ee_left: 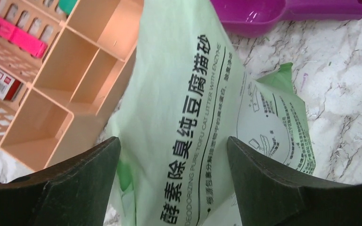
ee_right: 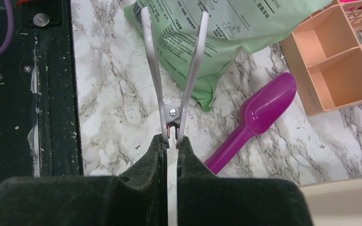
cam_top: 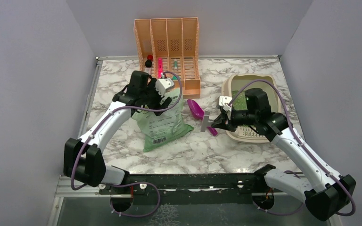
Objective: Fill the litter box with clean litter
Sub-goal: Adjust the clamp at the center of the board.
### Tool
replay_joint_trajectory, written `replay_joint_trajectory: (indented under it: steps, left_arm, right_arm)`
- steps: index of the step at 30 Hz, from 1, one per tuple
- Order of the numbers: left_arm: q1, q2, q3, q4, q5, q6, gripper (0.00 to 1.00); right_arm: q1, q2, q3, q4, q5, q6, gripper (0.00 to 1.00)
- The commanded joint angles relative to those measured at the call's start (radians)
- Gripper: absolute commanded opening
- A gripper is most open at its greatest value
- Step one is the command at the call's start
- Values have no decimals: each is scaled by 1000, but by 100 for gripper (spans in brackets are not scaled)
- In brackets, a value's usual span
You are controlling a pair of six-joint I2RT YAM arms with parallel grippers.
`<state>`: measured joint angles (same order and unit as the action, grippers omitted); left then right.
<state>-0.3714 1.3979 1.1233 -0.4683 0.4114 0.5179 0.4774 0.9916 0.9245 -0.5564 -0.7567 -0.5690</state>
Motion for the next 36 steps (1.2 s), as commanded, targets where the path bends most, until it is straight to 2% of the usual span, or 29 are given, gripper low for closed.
replay_joint_trajectory:
  steps: [1, 4, 9, 13, 18, 21, 22, 23, 24, 28, 31, 34, 36]
  left_arm:
    - [34, -42, -45, -48, -2, -39, 84]
    - [36, -49, -60, -65, 29, -58, 80]
    - [37, -29, -79, -95, 112, -41, 63]
    - [39, -3, -55, -146, 108, -40, 27]
    - [58, -44, -43, -136, 145, -42, 9]
    - [64, -58, -43, -108, 176, -43, 9]
    - [64, -55, -43, -105, 177, -42, 18]
    - [64, -50, -42, -106, 171, -43, 35]
    - [65, -45, -42, -109, 164, -45, 47]
    - [65, -18, -57, -112, 190, -27, 55]
    - [66, 51, -40, -110, 284, -12, 47]
    - [64, 144, 32, -113, 392, -15, 14]
    - [49, 188, 78, -114, 455, 5, 1]
  right_arm:
    - [-1, 15, 17, -4, -32, -9, 1]
    - [-1, 22, 16, 0, -38, -9, 1]
    - [-1, 34, 18, 13, -48, -12, 1]
    - [-2, 67, 49, 0, -26, -35, 1]
    - [-1, 166, 152, -47, 82, -117, 1]
    - [0, 224, 226, -48, 99, -183, 1]
    - [0, 238, 245, -44, 101, -201, 1]
    - [1, 250, 262, -39, 103, -214, 1]
    - [0, 260, 276, -41, 100, -227, 1]
    - [0, 270, 292, -76, 69, -250, 1]
    - [0, 229, 234, -61, 50, -232, 1]
    - [0, 165, 156, -21, 61, -179, 1]
    - [1, 124, 120, -30, 79, -165, 1]
